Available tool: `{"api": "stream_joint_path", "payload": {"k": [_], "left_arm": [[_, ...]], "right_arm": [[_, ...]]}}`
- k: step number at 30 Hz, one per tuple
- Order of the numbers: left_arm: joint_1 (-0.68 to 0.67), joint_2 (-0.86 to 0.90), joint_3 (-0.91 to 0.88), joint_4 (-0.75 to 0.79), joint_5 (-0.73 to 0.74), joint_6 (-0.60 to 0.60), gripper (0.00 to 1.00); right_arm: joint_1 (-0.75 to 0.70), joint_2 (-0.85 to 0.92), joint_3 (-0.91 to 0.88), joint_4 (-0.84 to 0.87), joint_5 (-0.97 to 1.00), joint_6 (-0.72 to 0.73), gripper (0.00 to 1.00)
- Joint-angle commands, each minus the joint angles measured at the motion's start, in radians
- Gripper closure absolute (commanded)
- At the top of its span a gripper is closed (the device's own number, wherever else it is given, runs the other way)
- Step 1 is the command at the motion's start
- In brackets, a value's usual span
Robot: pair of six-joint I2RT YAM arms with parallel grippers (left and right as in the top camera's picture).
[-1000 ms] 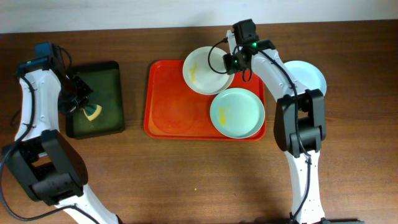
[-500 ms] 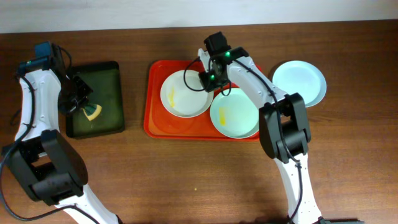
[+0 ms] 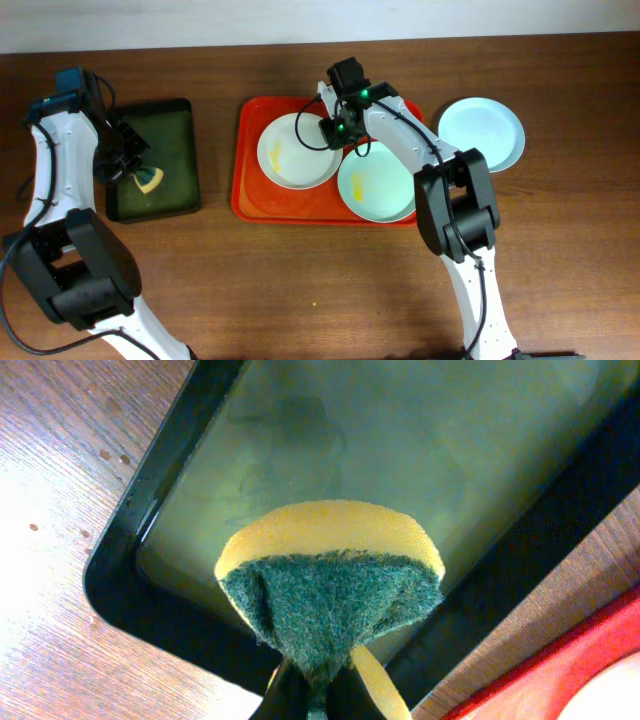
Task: Clean dirty plates on tray and stack at the side
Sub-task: 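Reach the right gripper to the white plate rim and grip it, then move the sponge with the left gripper onto the white plate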
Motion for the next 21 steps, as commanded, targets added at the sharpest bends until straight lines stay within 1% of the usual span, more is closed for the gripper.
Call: {"api": "stream_joint_path", "payload": {"k": [1,2,4,9,12,16,21], "left_arm": [[0.001,-0.008,-0.003,0.023,0.004,-0.001,1.00],[0.001,-0.008,-0.005,0.049,-0.001,-0.001,1.00],[0.001,-0.008,-0.016,0.109,-0.001,-0.001,1.00],[0.002,-0.008,-0.105,0.367,-0.046,-0.001,1.00],[0.002,-0.008,-0.169,0.497,-0.045,-0.001,1.00],[0.001,-0.007,-0.260,0.613,-0.042,-0.002,1.00],[0.001,0.012,-0.389,0.718,-0.034,-0.002,1.00]], "right_arm": [[0.002,0.017,-0.027,-0.043,0.000,0.140,0.95],[0.002,0.017,-0.027,-0.052,-0.038,0.172,0.95],[0.002,0.017,-0.030,-0.059,-0.100,0.183,0.95],[0.003,0.017,-0.030,-0.059,-0.098,0.183,0.96],[0.003,0.017,-0.030,-0.054,-0.098,0.183,0.96],[0.003,0.017,-0.030,-0.037,-0.099,0.183,0.96],[0.006,0.017,-0.030,-0.032,-0.099,0.183,0.96]]}}
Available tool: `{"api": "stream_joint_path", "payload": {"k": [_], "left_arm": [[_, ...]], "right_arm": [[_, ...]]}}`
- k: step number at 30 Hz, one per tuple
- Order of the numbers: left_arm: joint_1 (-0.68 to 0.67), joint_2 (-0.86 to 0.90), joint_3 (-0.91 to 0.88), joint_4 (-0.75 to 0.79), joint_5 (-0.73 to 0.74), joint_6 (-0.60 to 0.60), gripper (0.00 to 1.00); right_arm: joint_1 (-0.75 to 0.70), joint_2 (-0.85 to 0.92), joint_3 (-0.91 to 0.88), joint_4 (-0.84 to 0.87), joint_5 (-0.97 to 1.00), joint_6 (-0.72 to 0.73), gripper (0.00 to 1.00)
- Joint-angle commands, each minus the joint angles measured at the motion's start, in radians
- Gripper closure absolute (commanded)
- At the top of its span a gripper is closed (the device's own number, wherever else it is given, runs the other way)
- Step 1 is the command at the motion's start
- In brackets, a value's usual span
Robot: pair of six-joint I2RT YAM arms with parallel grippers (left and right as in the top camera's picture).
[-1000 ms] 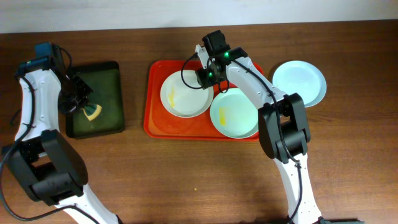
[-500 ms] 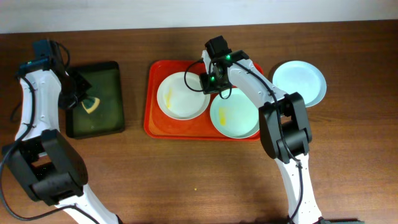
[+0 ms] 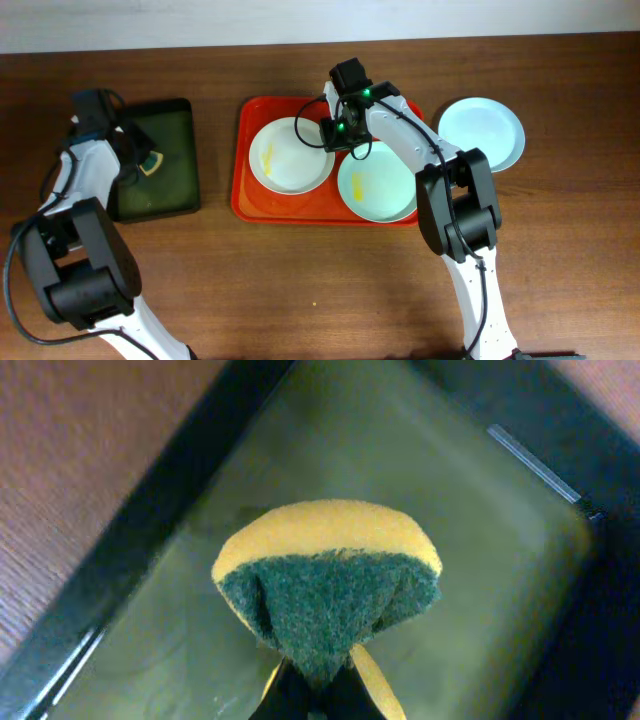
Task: Clean dirty plates on tray and stack at the side
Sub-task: 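Move the sponge with the left gripper onto the white plate, then scrub the white plate with the sponge while the right gripper holds it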
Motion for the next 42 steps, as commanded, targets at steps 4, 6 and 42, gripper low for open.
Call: {"api": "stream_joint_path", "payload": {"k": [4,6,42], "left_arm": [[0.002,0.072,-0.072,0.054,-0.004,-0.002,1.00],[0.002,0.070,-0.070,0.050,-0.005,-0.001,1.00],[-0.515,-0.101,-0.082,0.013,0.151,-0.002,1.00]], "right_arm": [[0.015,0.023,-0.025,-0.003,0.007,0.005,0.96],[0.015,0.023,-0.025,-0.001,0.005,0.005,0.96],[-0.007,0.020,0.042,-0.167,-0.017,-0.087,0.95]]}}
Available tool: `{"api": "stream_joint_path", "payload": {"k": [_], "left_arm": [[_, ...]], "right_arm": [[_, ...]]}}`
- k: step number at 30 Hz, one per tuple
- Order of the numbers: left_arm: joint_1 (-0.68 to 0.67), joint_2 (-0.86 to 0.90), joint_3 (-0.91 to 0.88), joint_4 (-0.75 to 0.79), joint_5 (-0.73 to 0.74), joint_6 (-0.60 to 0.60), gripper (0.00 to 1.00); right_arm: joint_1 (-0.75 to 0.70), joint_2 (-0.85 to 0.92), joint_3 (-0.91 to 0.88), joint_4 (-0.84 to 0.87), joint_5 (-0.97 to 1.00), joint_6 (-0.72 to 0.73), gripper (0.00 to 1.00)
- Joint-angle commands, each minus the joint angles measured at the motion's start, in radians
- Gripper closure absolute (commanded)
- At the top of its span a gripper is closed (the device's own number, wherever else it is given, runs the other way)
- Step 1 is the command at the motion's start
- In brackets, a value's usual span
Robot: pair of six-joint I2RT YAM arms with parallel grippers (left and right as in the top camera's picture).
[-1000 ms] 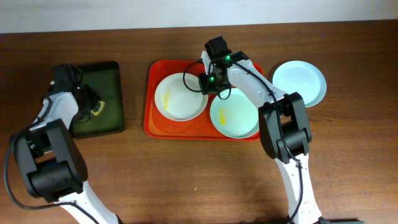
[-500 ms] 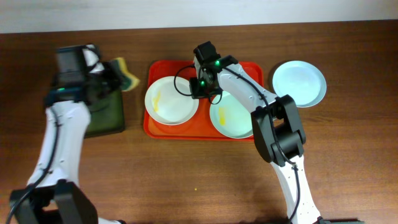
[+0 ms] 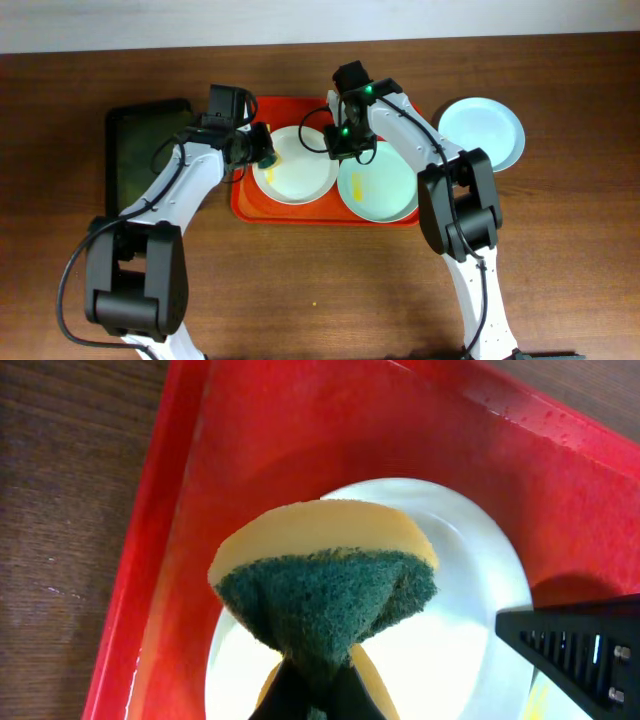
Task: Clean dirty plates on tray and stack at the side
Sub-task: 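Scrub the white plate with the sponge while the right gripper holds it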
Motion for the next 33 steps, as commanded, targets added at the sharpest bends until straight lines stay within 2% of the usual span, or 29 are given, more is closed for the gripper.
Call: {"api": "stream_joint_path", "payload": {"k": [1,12,13,16,18,19,21,25,26,33], "left_arm": [[-0.023,0.011,-0.006,0.008,-0.008,-0.002,1.00],[-0.085,0.183,-0.006,0.110,0.009,-0.016,1.00],[-0.084,0.183,-0.006,0.098,-0.036,-0.010,1.00],[-0.058,0.168,0.002,-0.030,-0.306,-0.008,1.00],[-0.037,0.141,0.040,-0.127,-0.404,-0.008,1.00],[-0.034,0.127,0.060,-0.149,-0.407,-0.008,1.00],[-0.037,0.083,0.095,-0.155,-0.336,-0.008,1.00],[-0.051,0.068,0.105,-0.091,-0.030,-0.034,1.00],[-0.067,0.082,0.100,-0.079,-0.014,-0.082,1.00],[-0.133,0.232,0.097,0.003,-0.024,-0.088,1.00]], "right_arm": [[0.002,0.020,0.015,-0.003,0.020,-0.041,0.95],[0.005,0.020,0.014,0.016,0.016,-0.030,0.95],[0.005,0.020,0.014,0.016,0.016,-0.030,0.95],[0.005,0.020,0.014,0.013,0.017,-0.030,0.95],[0.005,0.020,0.014,0.014,0.016,-0.030,0.95],[0.005,0.020,0.014,0.015,0.016,-0.030,0.95],[0.005,0.020,0.014,0.017,0.016,-0.030,0.95],[0.008,0.020,0.014,0.019,0.016,-0.030,0.95],[0.012,0.020,0.014,0.022,0.016,-0.030,0.95],[0.021,0.020,0.014,0.025,0.017,-0.030,0.95]]}}
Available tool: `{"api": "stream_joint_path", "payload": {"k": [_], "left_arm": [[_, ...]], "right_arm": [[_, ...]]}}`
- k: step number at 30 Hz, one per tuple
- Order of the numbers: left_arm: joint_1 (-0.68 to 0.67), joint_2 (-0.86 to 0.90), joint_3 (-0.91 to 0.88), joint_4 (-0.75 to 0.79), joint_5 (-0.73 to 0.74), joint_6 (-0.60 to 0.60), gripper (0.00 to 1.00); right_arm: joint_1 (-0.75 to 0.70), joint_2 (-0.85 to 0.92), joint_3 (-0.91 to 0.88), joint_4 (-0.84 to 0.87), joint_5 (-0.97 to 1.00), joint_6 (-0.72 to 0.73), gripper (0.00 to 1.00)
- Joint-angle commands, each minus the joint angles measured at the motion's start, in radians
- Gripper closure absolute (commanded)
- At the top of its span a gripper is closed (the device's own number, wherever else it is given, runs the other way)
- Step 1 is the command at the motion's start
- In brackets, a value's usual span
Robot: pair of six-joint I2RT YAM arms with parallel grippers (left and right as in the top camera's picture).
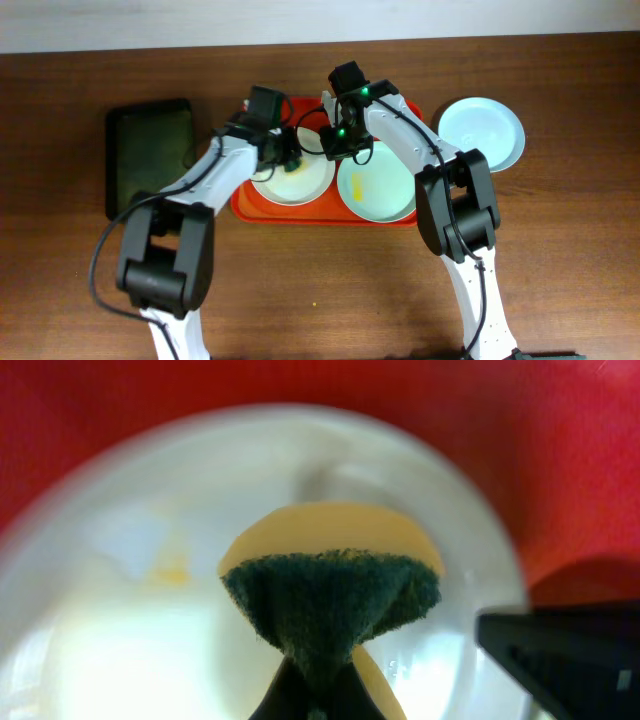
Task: Clean dirty plates on tray and stack at the side
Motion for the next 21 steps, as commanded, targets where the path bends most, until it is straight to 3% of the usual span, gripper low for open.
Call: {"api": "stream_joint_path", "payload": {"k": [1,10,15,19,21], "left_arm": [[-0.001,0.080,0.009,-0.001,-0.011,-0.013,1.00],[0.150,0.033,0.020,-0.208,-0.282,-0.013,1.00],[0.177,-0.096,0.021,-0.217,-0.275,-0.013,1.00],[0.180,-0.217,0.021,-0.239,-0.174,-0.013,1.00],[0.180,-0.274,0.021,-0.260,-0.211,-0.013,1.00]], "right_arm": [[0.006,0.019,0.014,0.002,0.020,-0.008,0.95],[0.006,0.019,0.014,0.002,0.024,-0.008,0.95],[0.006,0.019,0.014,0.006,0.024,-0.008,0.95],[0.010,0.013,0.014,0.014,0.023,-0.008,0.96],[0.020,-0.016,0.014,0.014,0.024,-0.013,0.96]]}}
